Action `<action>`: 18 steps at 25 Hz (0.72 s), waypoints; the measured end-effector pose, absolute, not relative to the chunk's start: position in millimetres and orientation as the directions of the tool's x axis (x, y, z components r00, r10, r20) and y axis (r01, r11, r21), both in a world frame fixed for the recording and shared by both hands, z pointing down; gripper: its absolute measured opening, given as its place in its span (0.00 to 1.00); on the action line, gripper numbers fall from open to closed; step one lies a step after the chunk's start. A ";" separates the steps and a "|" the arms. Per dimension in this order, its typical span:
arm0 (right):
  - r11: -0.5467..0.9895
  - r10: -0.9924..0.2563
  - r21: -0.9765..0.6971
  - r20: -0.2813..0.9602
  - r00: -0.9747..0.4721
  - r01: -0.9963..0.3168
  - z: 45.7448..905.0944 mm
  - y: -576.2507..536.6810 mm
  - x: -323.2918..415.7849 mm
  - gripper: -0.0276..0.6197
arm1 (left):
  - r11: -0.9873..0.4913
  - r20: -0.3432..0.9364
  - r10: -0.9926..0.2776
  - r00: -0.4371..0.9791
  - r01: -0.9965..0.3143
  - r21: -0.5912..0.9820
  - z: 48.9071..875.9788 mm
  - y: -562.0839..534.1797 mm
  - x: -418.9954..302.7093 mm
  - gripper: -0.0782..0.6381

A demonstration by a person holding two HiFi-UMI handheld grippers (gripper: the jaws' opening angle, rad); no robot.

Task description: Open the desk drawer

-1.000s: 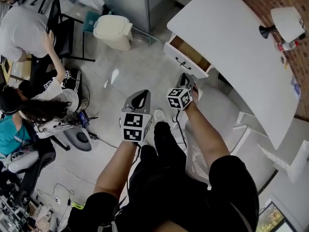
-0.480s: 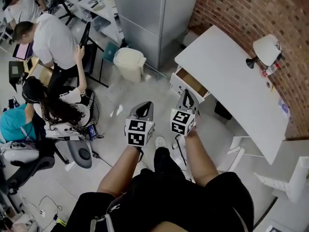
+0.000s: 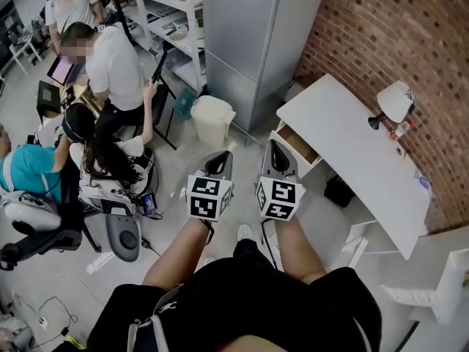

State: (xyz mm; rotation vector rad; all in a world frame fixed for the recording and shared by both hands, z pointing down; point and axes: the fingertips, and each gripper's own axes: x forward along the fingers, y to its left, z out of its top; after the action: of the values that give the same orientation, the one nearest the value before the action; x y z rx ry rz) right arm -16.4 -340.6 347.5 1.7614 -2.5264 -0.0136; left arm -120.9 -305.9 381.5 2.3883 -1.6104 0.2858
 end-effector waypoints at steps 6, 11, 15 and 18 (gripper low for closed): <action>0.404 -0.913 0.030 0.070 -0.401 -0.914 343.9 -293.8 -56.7 0.04 | -0.375 0.289 -0.874 0.390 -0.921 0.107 375.1 -264.0 -139.8 0.11; 0.395 -0.911 -0.005 0.124 -0.393 -0.918 362.0 -263.8 -63.1 0.04 | -0.387 0.289 -0.870 0.398 -0.917 0.098 376.0 -245.2 -147.4 0.11; 0.384 -0.916 0.012 0.128 -0.380 -0.923 365.9 -250.8 -65.5 0.04 | -0.390 0.275 -0.874 0.400 -0.916 0.093 369.8 -237.4 -154.0 0.11; 0.386 -0.917 0.018 0.118 -0.381 -0.922 363.4 -244.8 -68.3 0.04 | -0.391 0.274 -0.873 0.402 -0.915 0.098 368.8 -234.1 -155.8 0.11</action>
State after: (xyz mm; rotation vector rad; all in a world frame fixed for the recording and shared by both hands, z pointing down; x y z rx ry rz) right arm -68.3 -244.8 363.4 1.6815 -2.5235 0.0761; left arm -155.8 -234.1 368.8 2.4267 -1.5784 0.2604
